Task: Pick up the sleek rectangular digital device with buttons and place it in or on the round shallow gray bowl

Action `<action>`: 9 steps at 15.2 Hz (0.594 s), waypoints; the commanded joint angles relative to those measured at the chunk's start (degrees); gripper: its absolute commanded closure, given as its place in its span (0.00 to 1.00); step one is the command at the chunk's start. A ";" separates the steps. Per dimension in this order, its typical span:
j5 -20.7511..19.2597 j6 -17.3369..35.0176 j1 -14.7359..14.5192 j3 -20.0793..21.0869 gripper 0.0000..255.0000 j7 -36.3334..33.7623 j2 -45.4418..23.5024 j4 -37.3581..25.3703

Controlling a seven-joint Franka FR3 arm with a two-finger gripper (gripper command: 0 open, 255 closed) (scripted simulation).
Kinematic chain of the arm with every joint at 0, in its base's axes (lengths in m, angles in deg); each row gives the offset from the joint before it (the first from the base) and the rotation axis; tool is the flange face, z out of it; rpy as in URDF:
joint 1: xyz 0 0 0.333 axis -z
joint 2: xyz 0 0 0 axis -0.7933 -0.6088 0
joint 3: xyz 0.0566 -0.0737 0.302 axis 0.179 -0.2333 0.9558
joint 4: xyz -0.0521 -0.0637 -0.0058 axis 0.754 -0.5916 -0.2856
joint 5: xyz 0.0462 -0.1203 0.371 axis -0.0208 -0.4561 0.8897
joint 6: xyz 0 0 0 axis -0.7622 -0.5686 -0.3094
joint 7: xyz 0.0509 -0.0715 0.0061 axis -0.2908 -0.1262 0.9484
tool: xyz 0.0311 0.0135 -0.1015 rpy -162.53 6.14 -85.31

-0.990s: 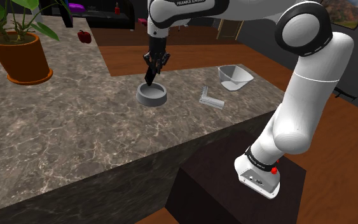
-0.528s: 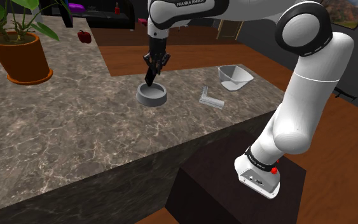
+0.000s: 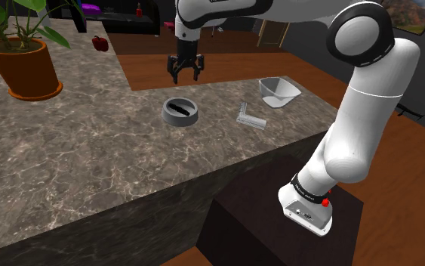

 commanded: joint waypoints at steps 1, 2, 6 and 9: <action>-0.04 -3.45 0.08 -0.05 0.00 -0.04 0.22 -3.20; -0.05 -4.99 0.11 -0.07 0.00 -0.06 0.13 -4.83; -0.05 -4.99 0.11 -0.07 0.00 -0.06 0.13 -4.82; -0.05 -4.99 0.11 -0.07 0.00 -0.06 0.13 -4.83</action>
